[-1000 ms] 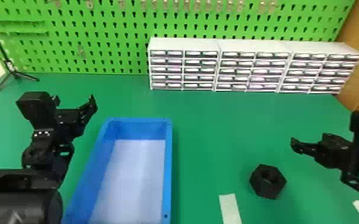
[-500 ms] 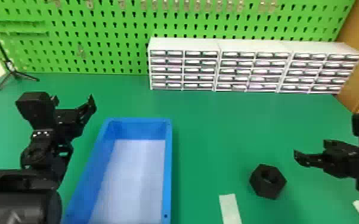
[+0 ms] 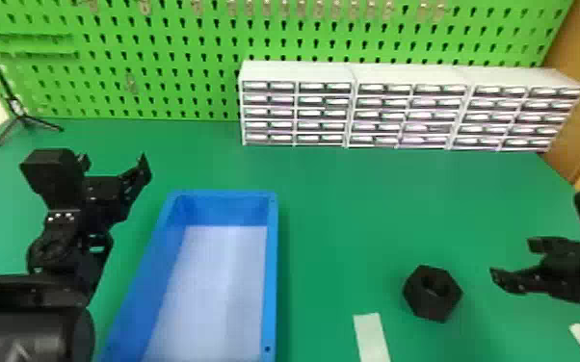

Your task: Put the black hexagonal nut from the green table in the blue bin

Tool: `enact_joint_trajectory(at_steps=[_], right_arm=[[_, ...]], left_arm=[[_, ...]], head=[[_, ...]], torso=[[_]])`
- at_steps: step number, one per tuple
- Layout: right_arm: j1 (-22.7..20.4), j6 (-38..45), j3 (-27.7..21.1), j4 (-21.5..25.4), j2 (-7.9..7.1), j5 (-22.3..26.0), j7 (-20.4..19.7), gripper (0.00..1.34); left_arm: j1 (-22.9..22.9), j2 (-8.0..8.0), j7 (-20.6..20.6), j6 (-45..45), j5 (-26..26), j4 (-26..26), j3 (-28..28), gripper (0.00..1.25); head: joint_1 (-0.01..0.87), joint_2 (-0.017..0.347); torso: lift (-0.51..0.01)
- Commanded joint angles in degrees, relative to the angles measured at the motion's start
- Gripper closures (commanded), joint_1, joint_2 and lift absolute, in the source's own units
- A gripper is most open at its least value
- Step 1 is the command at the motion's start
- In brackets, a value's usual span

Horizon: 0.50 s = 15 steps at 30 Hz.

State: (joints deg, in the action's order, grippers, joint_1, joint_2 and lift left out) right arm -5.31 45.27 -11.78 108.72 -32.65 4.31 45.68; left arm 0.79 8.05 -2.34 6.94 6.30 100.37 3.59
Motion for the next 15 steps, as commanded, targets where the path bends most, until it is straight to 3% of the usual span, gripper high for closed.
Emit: enact_joint_trajectory(at_steps=[1,5,15], right_arm=[[-0.9,0.1,2.2,0.0,-3.13,-2.0,3.6,0.11],[-0.7,-0.1,4.1,0.0,-4.27,-6.5,8.3,0.10],[-1.5,-0.8,5.3,0.0,-4.71,-7.4,10.3,0.11]], left_arm=[[0.0,0.13,0.1,0.0,-0.1,0.0,0.1,0.30],[-0.1,0.48,0.1,0.0,-0.2,0.0,0.2,0.30],[-0.3,0.92,0.1,0.0,-0.1,0.0,0.1,0.30]], head=[[0.683,0.028],[0.683,0.028],[0.683,0.028]], torso=[[-0.096],[-0.096],[-0.096]])
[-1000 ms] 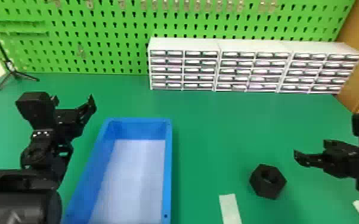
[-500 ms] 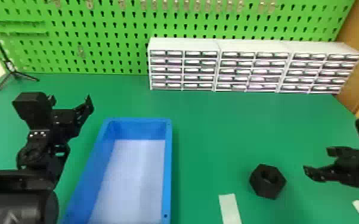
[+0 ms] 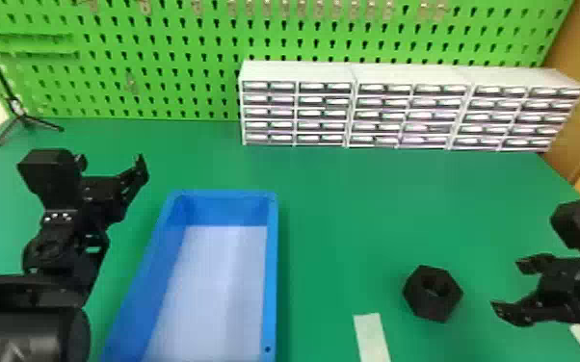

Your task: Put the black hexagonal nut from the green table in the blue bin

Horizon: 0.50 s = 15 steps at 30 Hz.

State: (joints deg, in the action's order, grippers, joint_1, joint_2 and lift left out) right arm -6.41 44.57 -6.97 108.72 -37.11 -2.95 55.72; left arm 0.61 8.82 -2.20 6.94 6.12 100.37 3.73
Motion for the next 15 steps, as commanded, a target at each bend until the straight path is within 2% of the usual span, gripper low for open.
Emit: enact_joint_trajectory(at_steps=[1,7,15], right_arm=[[-0.4,-0.1,0.7,0.0,-0.33,-0.3,0.4,0.11],[0.0,-0.1,3.4,0.0,-1.56,-0.2,1.1,0.11],[0.7,0.1,5.0,0.0,-2.09,0.1,1.4,0.11]], left_arm=[[-0.1,0.14,0.0,0.0,0.0,0.0,0.0,0.30],[-0.2,0.32,0.0,0.0,0.0,0.0,0.0,0.30],[-0.2,0.41,0.0,0.1,-0.1,0.0,0.0,0.30]], head=[[0.683,0.028],[0.683,0.028],[0.683,0.028]], torso=[[-0.096],[-0.096],[-0.096]])
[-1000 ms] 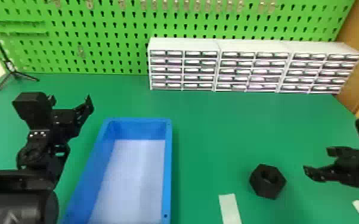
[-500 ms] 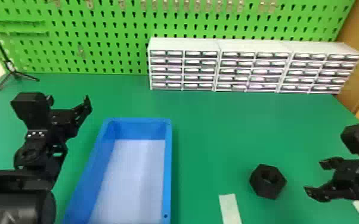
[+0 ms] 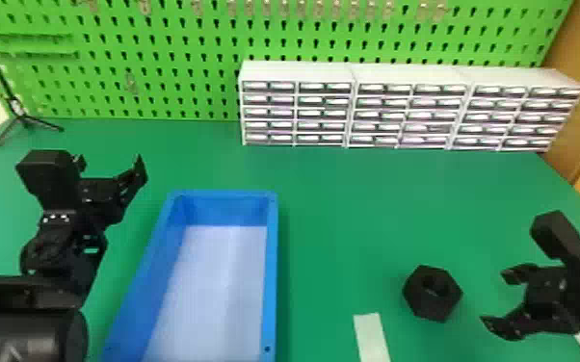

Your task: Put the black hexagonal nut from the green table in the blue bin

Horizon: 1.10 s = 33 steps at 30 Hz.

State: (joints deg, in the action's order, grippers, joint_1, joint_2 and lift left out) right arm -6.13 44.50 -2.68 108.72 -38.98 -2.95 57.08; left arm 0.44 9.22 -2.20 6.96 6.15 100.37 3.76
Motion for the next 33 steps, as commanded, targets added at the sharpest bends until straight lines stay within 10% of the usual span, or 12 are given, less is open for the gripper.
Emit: enact_joint_trajectory(at_steps=[1,33], right_arm=[[0.4,0.1,0.8,0.0,-0.30,0.1,0.1,0.11],[1.6,0.7,2.6,-0.1,-1.09,0.0,0.1,0.11]], left_arm=[[0.0,0.01,0.0,0.1,-0.1,0.0,-0.2,0.30],[0.4,0.01,0.0,0.4,-0.4,0.0,-0.4,0.30]], head=[[0.683,0.028],[0.683,0.028]], torso=[[-0.096],[-0.096]])
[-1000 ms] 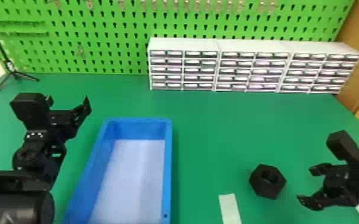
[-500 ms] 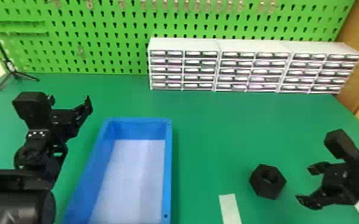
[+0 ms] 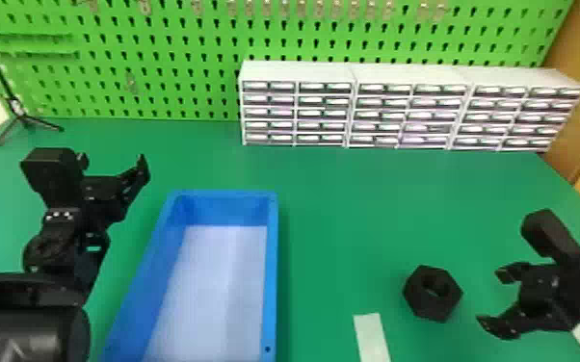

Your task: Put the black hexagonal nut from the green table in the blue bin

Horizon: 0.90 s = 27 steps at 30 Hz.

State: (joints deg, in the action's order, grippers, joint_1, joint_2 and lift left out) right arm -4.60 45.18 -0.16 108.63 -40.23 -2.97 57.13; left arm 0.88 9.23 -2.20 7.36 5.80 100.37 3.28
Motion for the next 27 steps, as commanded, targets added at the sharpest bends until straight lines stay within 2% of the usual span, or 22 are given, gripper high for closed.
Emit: enact_joint_trajectory(at_steps=[1,27], right_arm=[[0.0,0.0,0.0,0.0,0.16,-0.1,0.0,0.11],[0.4,0.1,0.2,0.0,0.33,-0.5,0.1,0.11]], left_arm=[[0.0,0.00,0.0,0.0,0.0,0.0,0.1,0.30],[0.1,0.00,0.0,0.0,0.1,0.0,0.1,0.30]], head=[[0.683,0.028],[0.683,0.028]], torso=[[-0.096],[-0.096]])
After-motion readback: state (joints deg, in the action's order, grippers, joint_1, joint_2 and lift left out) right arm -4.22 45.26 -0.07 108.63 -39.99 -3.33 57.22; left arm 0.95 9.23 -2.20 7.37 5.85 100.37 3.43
